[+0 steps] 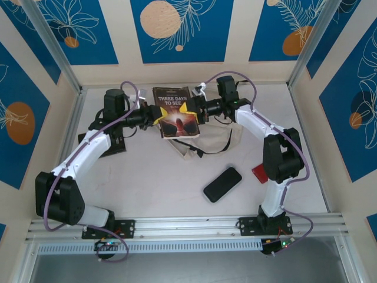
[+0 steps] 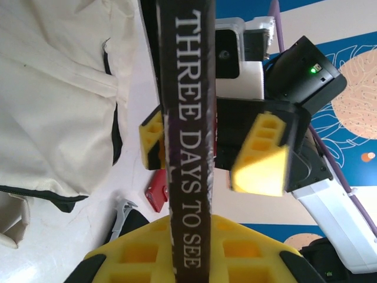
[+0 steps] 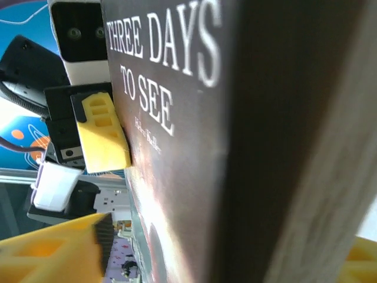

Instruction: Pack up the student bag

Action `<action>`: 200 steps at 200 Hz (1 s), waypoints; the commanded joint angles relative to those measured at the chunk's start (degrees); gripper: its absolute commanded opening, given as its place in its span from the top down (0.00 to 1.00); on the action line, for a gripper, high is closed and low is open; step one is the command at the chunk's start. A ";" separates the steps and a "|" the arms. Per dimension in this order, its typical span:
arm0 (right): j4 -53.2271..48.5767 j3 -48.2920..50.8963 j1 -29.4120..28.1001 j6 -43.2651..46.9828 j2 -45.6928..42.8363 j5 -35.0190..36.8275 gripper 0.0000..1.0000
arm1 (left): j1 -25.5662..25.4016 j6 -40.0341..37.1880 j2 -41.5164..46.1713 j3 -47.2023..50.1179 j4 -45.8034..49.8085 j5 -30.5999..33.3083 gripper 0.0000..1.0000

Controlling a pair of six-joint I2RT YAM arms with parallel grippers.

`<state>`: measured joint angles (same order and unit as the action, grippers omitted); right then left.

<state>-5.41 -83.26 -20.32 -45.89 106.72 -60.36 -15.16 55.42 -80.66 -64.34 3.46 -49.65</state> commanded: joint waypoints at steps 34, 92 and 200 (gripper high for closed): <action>9.77 4.53 1.68 -11.81 -2.97 -0.33 0.77 | -0.38 -0.93 1.98 0.14 -1.94 -0.89 1.00; 18.77 8.75 0.88 -21.77 -7.85 10.31 0.96 | -0.77 5.75 5.77 6.28 -4.19 11.63 0.42; 28.88 10.92 -4.81 -35.98 -6.87 33.92 0.97 | -13.00 22.82 9.14 18.29 -21.83 40.76 0.10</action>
<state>18.24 -73.67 -24.47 -78.65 100.84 -31.55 -27.00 73.21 -72.64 -47.70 -10.76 -17.54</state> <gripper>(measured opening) 0.143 0.907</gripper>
